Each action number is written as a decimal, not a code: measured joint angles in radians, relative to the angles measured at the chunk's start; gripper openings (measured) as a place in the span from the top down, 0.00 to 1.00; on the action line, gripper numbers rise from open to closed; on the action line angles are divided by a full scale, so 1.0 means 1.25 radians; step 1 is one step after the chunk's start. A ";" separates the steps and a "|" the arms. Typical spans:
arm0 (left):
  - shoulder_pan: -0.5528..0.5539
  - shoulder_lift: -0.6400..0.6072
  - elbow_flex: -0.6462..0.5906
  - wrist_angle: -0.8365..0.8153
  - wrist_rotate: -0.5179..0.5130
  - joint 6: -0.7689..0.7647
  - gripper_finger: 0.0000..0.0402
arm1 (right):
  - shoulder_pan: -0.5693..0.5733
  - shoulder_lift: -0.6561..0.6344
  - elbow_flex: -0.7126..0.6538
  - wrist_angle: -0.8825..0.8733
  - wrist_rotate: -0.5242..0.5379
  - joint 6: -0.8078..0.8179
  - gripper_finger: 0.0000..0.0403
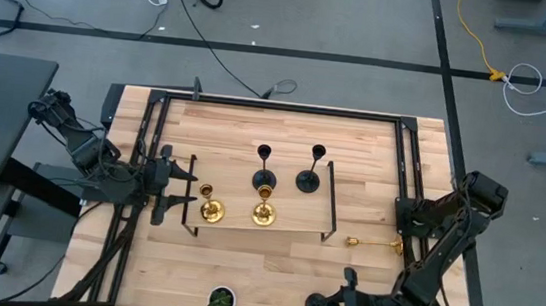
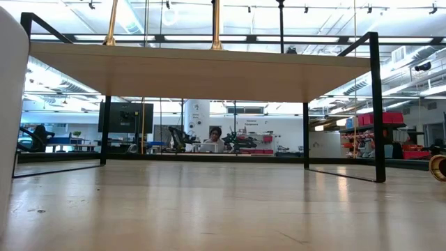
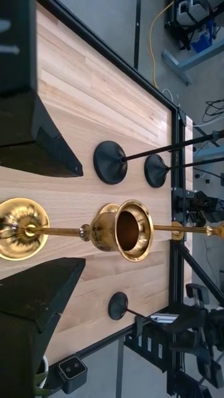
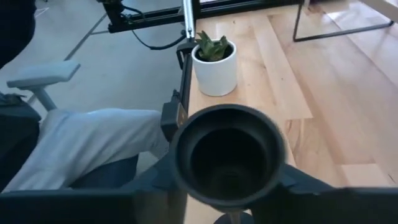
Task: Pick & Place candle stick holders
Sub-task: Put the black candle holder aligned with the other black candle holders on the shelf
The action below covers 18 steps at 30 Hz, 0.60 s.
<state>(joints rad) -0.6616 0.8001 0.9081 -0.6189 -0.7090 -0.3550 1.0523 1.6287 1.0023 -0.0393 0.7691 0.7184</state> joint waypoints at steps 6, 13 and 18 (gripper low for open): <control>0.000 0.000 0.000 0.000 0.000 0.000 0.45 | 0.000 0.000 0.000 0.010 -0.011 -0.022 0.79; 0.000 0.000 0.000 0.001 0.000 0.000 0.45 | -0.004 0.000 0.000 0.014 -0.017 -0.022 0.79; 0.000 0.000 0.000 0.001 0.000 0.000 0.45 | -0.011 -0.001 0.000 0.014 -0.015 -0.022 0.79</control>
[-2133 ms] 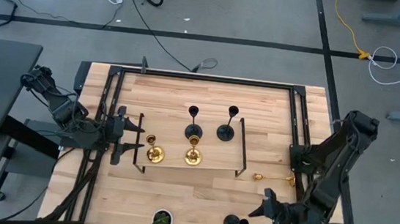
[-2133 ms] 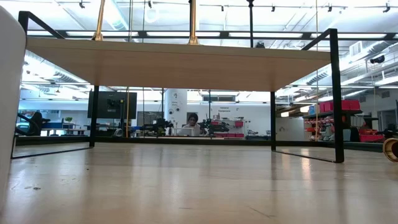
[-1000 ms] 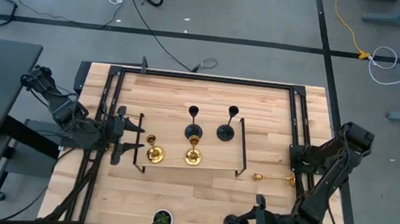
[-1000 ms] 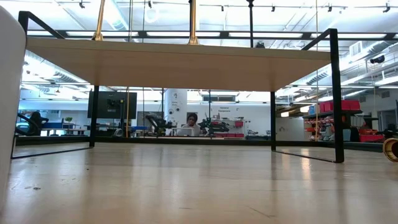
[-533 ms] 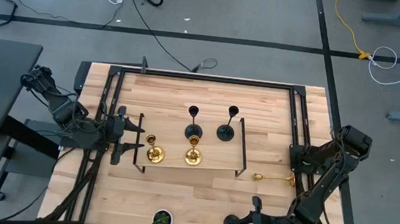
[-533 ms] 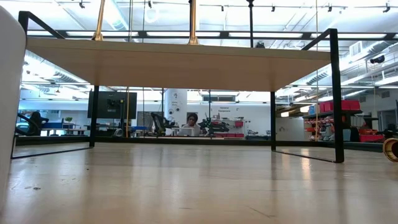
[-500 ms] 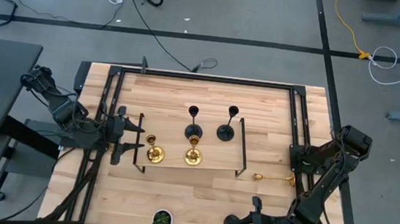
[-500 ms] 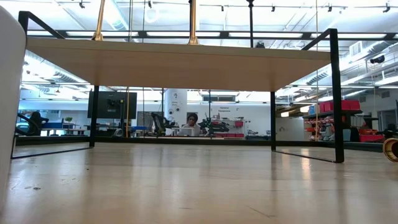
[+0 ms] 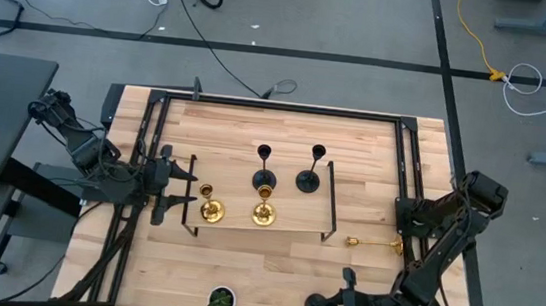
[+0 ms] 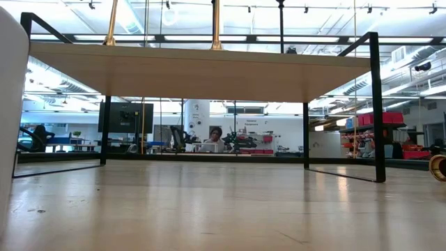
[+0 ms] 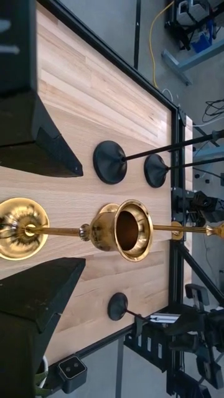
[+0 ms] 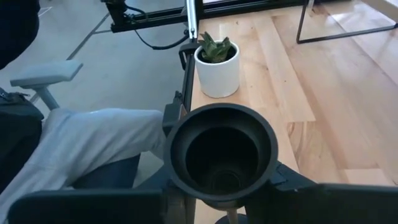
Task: Pick & Place candle stick holders
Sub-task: Put the black candle holder aligned with the other black candle holders on the shelf
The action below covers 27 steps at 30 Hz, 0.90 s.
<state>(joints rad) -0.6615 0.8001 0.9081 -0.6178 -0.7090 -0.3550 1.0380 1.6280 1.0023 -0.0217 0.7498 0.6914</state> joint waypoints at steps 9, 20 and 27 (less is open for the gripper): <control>0.000 0.000 0.000 0.000 0.000 0.000 0.45 | -0.021 -0.054 0.000 0.010 -0.015 -0.025 0.79; 0.000 -0.003 0.000 0.001 -0.005 0.007 0.45 | -0.068 -0.218 0.000 0.089 -0.024 -0.201 0.79; 0.000 -0.024 0.000 0.013 -0.062 0.034 0.45 | -0.111 -0.321 0.000 0.097 -0.023 -0.308 0.79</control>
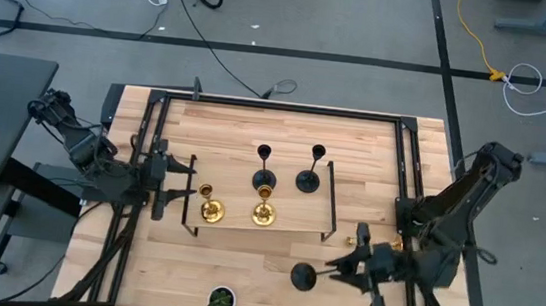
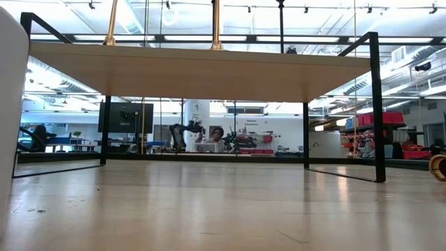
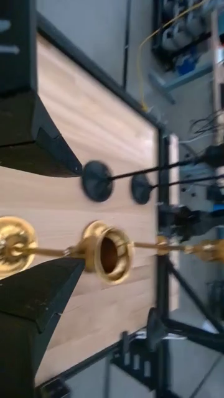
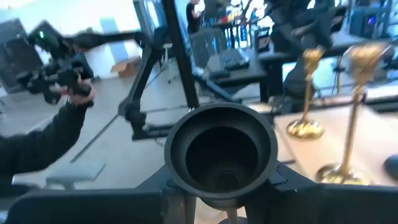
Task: Pick & Place candle stick holders
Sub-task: Put the black candle holder aligned with the other black candle holders on the shelf
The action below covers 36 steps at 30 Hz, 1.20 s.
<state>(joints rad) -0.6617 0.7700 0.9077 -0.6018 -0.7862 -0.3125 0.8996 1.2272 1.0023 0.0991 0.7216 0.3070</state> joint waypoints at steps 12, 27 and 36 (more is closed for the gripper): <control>0.000 -0.091 0.000 0.068 -0.072 0.046 0.45 | -0.113 -0.017 0.253 -0.273 -0.006 -0.072 0.79; 0.058 -0.094 0.000 0.156 -0.128 0.135 0.45 | -0.417 0.127 0.645 -0.490 -0.209 -0.121 0.79; 0.100 -0.094 0.000 0.159 -0.118 0.146 0.45 | -0.585 0.321 0.907 -0.605 -0.385 -0.102 0.79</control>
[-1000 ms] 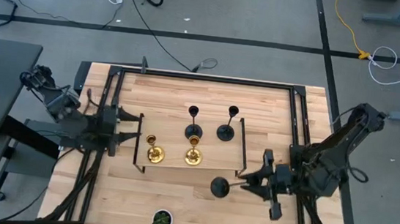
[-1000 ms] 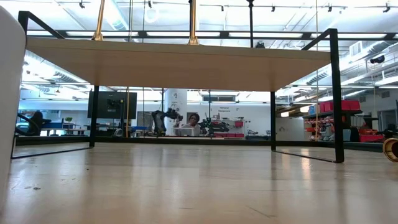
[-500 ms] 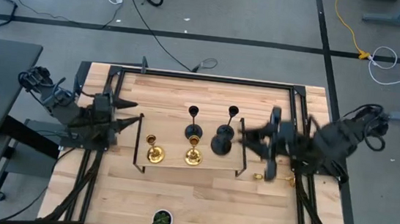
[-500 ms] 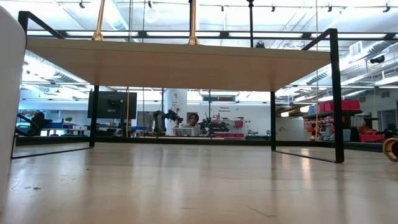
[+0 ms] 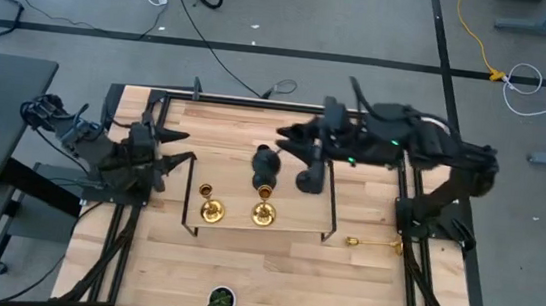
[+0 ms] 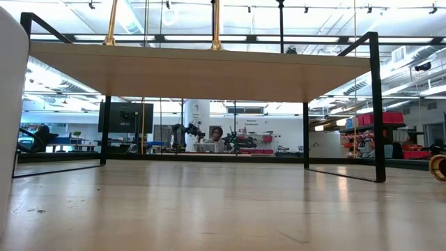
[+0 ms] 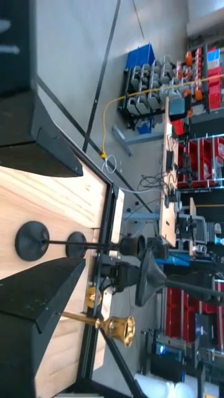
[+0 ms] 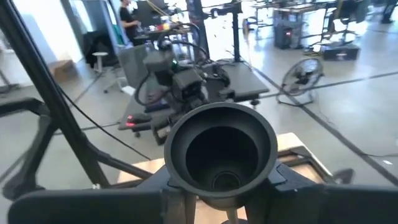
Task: Pick & Place candle stick holders
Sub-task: Put the black candle holder aligned with the other black candle holders on the shelf
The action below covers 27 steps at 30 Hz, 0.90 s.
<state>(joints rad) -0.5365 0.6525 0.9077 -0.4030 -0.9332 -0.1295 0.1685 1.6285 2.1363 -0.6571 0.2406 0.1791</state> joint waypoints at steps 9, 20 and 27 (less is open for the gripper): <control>0.037 0.000 0.000 0.004 0.041 0.016 0.45 | -0.074 0.135 0.170 -0.020 -0.135 0.021 0.79; 0.085 0.002 0.000 0.008 0.103 0.024 0.45 | -0.126 0.161 0.167 -0.005 -0.177 0.039 0.79; 0.119 0.002 0.000 0.050 0.154 0.038 0.45 | -0.129 0.188 0.167 0.063 -0.252 0.039 0.79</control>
<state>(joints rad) -0.3880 0.6544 0.9081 -0.3404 -0.7406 -0.0817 0.0067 1.8633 2.3455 -0.5778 -0.0743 0.2279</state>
